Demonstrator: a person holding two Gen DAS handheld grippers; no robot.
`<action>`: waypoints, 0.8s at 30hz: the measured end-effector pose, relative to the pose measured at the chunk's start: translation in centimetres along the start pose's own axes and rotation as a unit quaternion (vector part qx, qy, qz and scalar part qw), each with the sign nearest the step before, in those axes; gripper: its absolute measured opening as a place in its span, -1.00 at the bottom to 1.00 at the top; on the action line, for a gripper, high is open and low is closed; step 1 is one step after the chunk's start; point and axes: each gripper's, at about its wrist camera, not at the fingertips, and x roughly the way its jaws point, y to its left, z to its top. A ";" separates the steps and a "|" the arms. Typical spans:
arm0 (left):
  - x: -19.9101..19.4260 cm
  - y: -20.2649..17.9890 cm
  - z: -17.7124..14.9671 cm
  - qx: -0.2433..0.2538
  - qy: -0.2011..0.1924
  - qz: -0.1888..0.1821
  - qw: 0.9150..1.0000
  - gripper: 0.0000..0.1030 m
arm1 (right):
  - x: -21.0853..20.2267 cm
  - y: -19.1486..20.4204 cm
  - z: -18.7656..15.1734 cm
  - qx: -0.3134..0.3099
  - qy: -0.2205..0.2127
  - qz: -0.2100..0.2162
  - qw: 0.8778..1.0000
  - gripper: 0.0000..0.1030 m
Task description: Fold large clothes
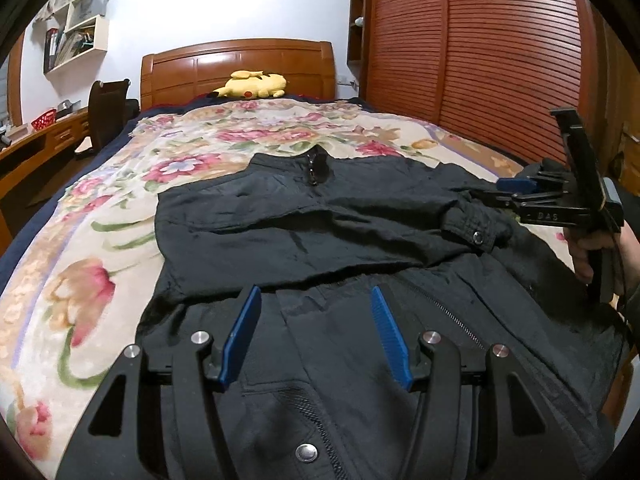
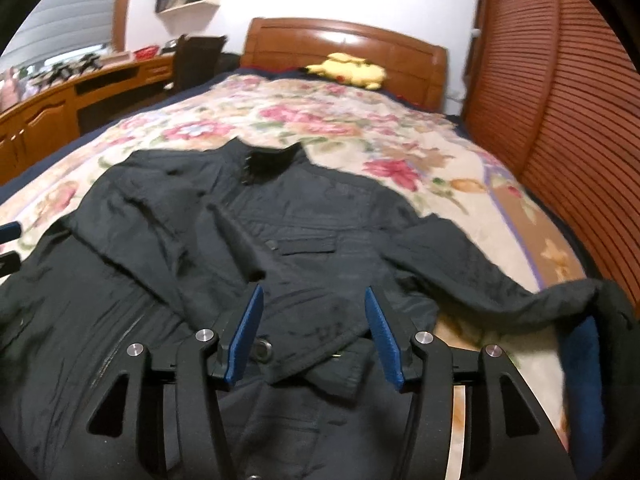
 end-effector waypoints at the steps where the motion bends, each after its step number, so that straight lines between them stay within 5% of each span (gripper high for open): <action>1: 0.1 -0.1 -0.1 0.001 0.000 0.000 1.000 0.10 | 0.5 0.4 0.0 -0.010 0.005 -0.001 1.000 0.05; 14: 0.2 -0.5 -0.8 0.010 -0.002 -0.003 1.000 0.10 | 6.7 0.8 -0.4 -0.092 0.079 -0.006 0.993 0.18; 16: 0.3 -0.5 -0.8 0.011 -0.002 -0.005 1.000 0.10 | 7.0 0.7 -0.5 -0.103 0.083 0.004 0.991 -0.08; 18: 0.4 -0.6 -0.9 0.012 -0.002 -0.006 1.000 0.10 | 7.0 0.5 -0.3 -0.115 0.085 0.011 0.990 -0.59; 24: 0.6 -0.5 -1.0 0.009 0.003 -0.011 1.000 0.10 | 7.4 -2.0 1.7 -0.093 0.076 -0.005 0.993 -0.80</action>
